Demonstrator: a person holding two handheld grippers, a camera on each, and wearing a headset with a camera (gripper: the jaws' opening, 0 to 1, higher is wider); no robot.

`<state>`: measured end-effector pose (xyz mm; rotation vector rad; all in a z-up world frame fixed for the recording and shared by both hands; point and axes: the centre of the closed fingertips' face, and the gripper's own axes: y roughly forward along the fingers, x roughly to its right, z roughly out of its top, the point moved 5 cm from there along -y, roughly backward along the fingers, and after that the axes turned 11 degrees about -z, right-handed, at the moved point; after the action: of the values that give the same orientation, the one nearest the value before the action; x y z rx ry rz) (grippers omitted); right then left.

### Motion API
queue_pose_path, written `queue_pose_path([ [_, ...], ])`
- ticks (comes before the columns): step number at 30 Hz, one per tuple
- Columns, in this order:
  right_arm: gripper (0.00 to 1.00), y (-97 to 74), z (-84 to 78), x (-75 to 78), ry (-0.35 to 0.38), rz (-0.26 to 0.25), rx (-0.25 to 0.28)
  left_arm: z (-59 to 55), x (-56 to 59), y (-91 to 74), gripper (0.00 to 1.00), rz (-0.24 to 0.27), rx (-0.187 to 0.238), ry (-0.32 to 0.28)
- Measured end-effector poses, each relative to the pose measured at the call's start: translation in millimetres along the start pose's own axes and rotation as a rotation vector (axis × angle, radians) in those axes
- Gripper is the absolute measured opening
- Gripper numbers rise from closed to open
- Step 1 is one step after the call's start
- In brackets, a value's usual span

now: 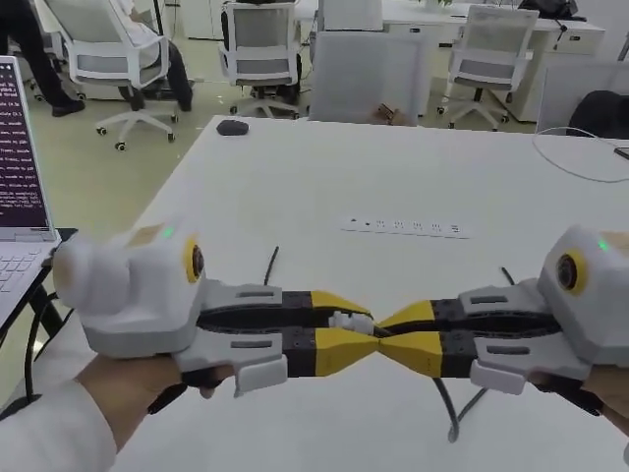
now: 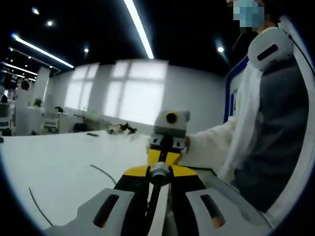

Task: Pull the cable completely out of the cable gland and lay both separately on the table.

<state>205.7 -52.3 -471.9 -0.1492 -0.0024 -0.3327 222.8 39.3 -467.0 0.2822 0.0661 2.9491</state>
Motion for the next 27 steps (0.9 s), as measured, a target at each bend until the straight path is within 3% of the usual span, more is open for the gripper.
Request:
queue_pose_path([
  [12, 0.02, -18.2, -35.0, 19.4, -0.043, -0.07, -0.142, -0.2, -5.3, -19.7, 0.16, 0.051, 0.041, -0.011],
  [17, 0.02, -26.0, -45.1, 25.6, -0.038, -0.087, -0.174, -1.4, -4.7, -22.0, 0.16, 0.058, 0.052, -0.014],
  [20, 0.02, -29.4, -51.7, 25.7, -0.069, -0.094, -0.22, -2.6, -4.5, -22.3, 0.16, 0.058, 0.051, -0.013],
  [27, 0.02, -34.5, -61.4, 28.7, -0.068, -0.111, -0.252, -3.2, -4.0, -22.4, 0.16, 0.058, 0.059, -0.021],
])
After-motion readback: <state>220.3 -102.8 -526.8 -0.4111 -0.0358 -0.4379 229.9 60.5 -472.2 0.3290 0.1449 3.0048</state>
